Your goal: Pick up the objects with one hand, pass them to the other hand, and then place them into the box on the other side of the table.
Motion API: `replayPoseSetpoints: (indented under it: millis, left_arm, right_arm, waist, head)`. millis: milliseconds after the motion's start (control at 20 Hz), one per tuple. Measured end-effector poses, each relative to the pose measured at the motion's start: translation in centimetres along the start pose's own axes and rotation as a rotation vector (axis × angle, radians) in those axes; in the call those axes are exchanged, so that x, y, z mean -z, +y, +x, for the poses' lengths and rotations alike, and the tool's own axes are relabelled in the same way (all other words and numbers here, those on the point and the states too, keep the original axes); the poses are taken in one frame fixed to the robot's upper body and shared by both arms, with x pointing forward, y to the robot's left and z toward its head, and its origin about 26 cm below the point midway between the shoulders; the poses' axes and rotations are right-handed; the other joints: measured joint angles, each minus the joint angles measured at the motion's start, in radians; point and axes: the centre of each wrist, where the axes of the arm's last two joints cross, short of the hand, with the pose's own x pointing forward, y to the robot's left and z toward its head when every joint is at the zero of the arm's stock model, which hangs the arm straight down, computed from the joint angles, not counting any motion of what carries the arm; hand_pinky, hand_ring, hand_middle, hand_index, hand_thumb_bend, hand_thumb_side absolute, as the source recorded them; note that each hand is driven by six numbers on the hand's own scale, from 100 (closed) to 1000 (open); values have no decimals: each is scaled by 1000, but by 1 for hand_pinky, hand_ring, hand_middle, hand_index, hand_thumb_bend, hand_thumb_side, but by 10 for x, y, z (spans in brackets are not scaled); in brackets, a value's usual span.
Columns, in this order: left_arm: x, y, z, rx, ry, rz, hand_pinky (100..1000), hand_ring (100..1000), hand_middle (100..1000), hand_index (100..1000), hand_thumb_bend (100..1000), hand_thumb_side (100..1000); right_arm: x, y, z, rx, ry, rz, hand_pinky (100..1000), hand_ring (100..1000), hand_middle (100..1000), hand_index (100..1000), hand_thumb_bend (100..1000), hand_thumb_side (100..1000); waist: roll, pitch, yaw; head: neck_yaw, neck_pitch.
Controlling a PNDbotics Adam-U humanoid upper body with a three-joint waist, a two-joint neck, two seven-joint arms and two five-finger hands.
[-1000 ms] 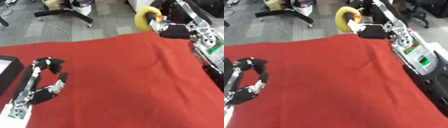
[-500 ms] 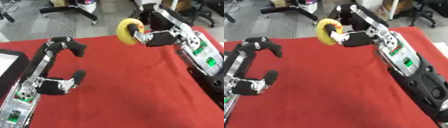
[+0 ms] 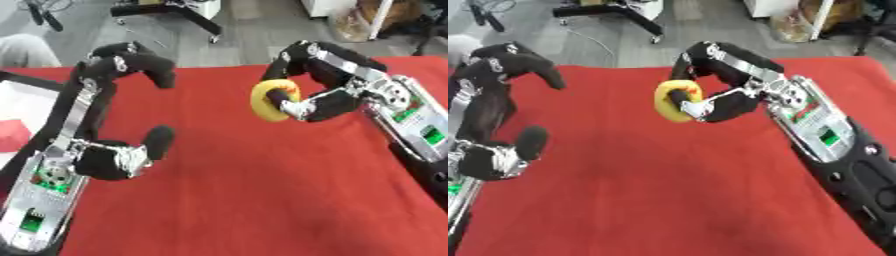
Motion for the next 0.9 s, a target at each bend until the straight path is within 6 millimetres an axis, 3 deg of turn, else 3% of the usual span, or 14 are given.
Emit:
replayPoseSetpoints:
  millis: [250,500,700,900]
  left_arm:
    - [0,0,2,-9,1,12,489,532,556,747,387,561]
    - [-2,-9,-7,-4,26,-83,488,527,553,756,391,587]
    - [5,-30,-21,-17,24,-204,490,526,552,760,389,594]
    - [10,-55,-36,-35,34,-266,498,532,559,762,399,591]
  right_arm:
    - [2,3,-12,0,-13,47,551,672,385,231,100,100]
    - [-3,10,-10,-3,-82,82,555,673,385,231,100,100]
    - [-8,13,0,7,-131,89,565,669,384,232,100,100]
    - [-10,-1,23,-21,-201,60,560,666,380,230,100,100]
  waist:
    - [-6,0,-2]
    - [-9,0,-1]
    - [-15,0,3]
    - [-15,0,5]
  head:
    - [18,7]
    - [23,17]
    - [17,29]
    - [7,32]
